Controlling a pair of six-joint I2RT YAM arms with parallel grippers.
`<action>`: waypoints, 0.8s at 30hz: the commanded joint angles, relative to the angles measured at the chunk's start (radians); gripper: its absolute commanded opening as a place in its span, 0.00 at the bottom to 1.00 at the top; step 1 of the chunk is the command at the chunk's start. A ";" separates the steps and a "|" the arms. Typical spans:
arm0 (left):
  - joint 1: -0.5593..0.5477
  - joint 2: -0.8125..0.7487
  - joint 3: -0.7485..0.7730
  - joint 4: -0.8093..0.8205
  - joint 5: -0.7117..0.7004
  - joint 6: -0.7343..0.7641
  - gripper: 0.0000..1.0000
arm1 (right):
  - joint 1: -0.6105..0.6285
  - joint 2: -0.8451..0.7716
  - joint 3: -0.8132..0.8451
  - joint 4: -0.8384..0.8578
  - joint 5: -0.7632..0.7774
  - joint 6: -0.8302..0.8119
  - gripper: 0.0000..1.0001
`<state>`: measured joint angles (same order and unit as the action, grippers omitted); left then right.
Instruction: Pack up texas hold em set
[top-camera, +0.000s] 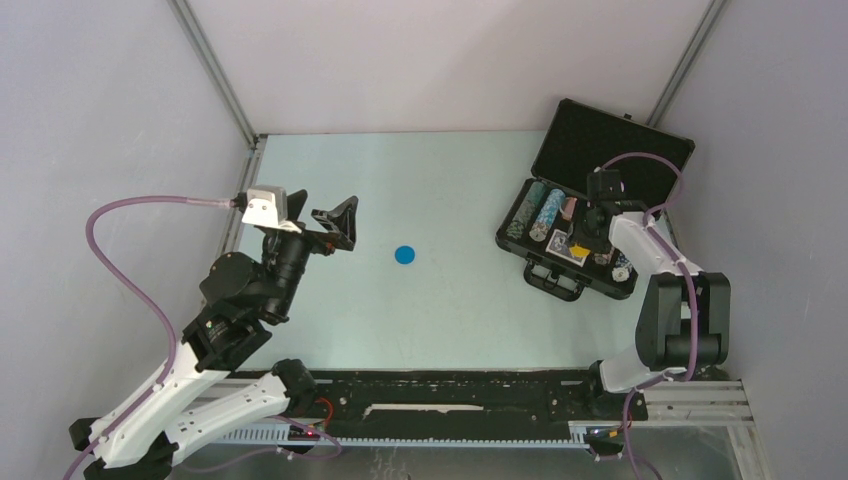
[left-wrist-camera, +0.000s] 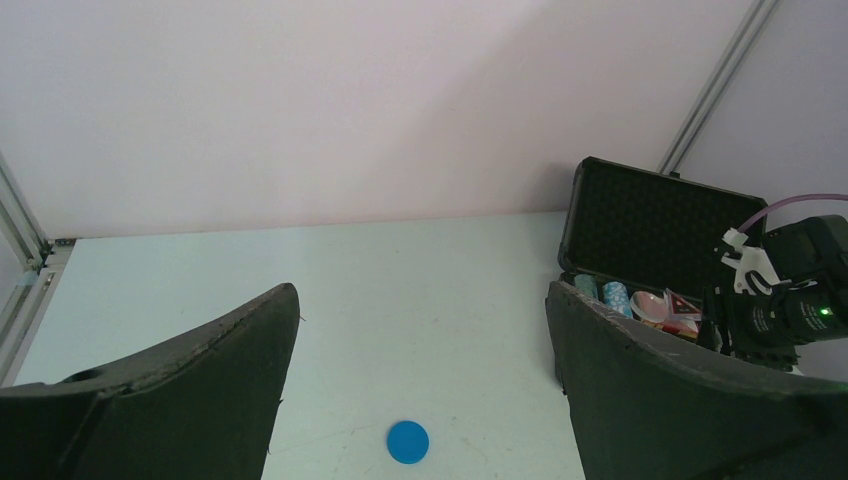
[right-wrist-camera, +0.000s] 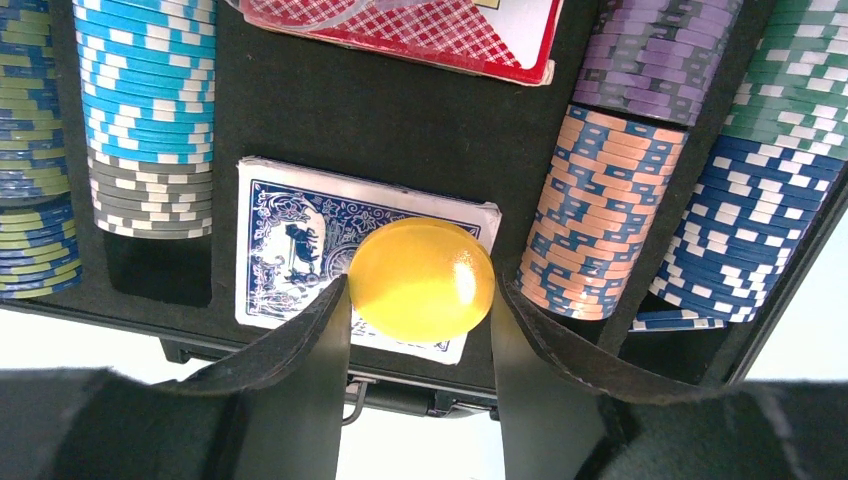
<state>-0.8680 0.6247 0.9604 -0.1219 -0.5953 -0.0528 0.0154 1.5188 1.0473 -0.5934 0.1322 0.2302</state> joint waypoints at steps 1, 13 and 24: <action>0.006 0.001 -0.009 0.011 0.005 -0.004 0.99 | 0.000 0.005 0.001 0.031 0.026 0.015 0.54; 0.006 -0.001 -0.011 0.012 0.005 -0.003 0.99 | 0.074 -0.093 0.054 -0.050 0.122 -0.001 0.83; 0.012 -0.002 -0.012 0.011 -0.001 -0.001 0.99 | 0.530 0.147 0.263 -0.012 0.044 -0.010 0.96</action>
<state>-0.8669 0.6235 0.9604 -0.1223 -0.5953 -0.0528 0.4046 1.4967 1.2037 -0.6289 0.2081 0.2218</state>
